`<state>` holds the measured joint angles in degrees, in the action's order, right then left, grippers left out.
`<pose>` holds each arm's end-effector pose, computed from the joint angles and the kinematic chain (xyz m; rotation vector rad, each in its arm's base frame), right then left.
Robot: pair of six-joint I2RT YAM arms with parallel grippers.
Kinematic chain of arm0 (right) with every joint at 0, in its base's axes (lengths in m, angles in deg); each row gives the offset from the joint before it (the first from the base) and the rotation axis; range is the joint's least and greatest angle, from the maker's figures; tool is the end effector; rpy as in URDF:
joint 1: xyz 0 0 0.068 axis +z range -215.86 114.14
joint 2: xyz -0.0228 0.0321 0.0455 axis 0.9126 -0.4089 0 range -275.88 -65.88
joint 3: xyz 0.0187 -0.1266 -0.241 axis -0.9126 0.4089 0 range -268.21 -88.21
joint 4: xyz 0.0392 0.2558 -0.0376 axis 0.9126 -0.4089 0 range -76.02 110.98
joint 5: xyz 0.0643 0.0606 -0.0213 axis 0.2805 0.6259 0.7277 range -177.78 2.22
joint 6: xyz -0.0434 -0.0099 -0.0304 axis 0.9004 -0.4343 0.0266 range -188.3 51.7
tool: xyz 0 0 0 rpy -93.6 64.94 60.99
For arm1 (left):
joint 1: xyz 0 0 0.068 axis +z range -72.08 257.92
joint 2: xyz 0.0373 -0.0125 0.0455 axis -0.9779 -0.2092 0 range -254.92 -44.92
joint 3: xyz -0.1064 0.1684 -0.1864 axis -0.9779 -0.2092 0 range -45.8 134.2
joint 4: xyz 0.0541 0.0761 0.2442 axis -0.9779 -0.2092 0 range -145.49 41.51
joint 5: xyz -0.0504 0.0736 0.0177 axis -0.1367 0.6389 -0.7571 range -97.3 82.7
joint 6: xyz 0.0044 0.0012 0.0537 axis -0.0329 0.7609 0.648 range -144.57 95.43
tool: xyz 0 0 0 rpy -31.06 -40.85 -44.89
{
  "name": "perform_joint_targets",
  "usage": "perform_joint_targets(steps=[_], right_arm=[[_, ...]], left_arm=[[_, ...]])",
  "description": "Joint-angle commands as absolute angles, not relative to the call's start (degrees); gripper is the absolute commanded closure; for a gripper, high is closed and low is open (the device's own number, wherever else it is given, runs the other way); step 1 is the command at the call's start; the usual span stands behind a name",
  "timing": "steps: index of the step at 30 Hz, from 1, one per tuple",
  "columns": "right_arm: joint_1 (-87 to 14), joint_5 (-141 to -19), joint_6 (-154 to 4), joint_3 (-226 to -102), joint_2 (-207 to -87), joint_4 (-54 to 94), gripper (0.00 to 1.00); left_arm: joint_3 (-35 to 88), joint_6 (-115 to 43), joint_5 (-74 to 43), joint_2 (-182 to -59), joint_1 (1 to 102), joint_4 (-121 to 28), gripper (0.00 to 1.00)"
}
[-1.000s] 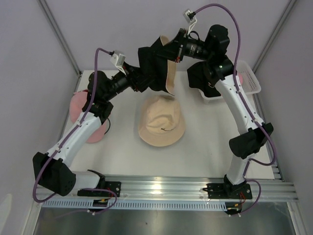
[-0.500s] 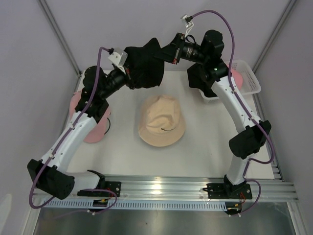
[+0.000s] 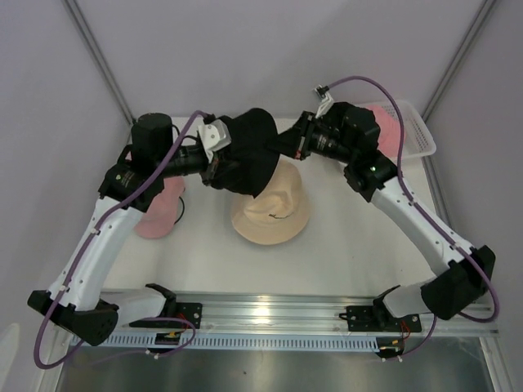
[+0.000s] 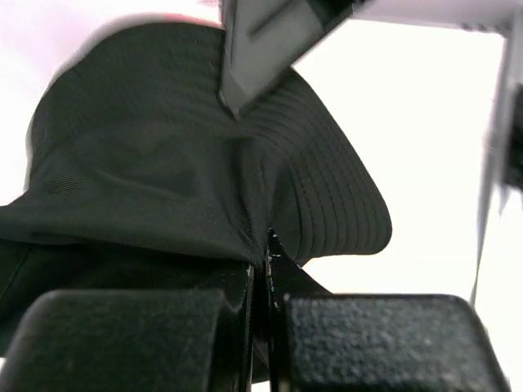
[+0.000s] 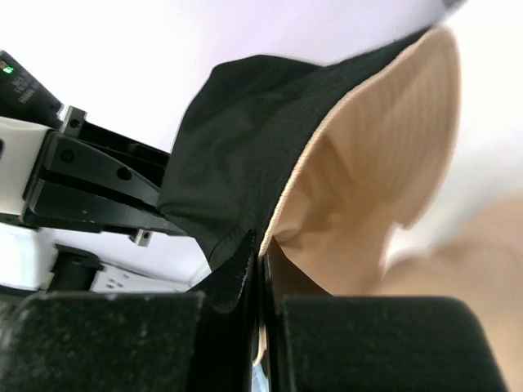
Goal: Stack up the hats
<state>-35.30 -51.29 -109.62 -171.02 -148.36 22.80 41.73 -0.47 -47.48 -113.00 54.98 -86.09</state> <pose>0.2756 0.1874 0.4405 -0.4068 1.6921 1.4430 0.2016 -0.1103 0.4651 1.1539 1.4579 -0.6443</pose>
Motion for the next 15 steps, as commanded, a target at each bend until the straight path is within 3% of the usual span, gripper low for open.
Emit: perform_joint_targets(steps=[1, 5, 15], right_arm=[[-38.79, -67.03, -103.19, -163.39, -142.01, 14.13, 0.96], [-38.88, -74.04, -101.88, -157.13, -136.03, 11.49, 0.96], [-43.10, -79.95, -103.28, -140.62, -127.59, 8.32, 1.00]], left_arm=[[38.32, 1.71, -50.98, -105.92, 53.15, -84.88, 0.99], [40.07, -0.22, -54.15, -108.99, 49.63, -88.38, 0.99], [37.26, -1.98, -47.12, -113.04, 41.80, -88.39, 0.99]])
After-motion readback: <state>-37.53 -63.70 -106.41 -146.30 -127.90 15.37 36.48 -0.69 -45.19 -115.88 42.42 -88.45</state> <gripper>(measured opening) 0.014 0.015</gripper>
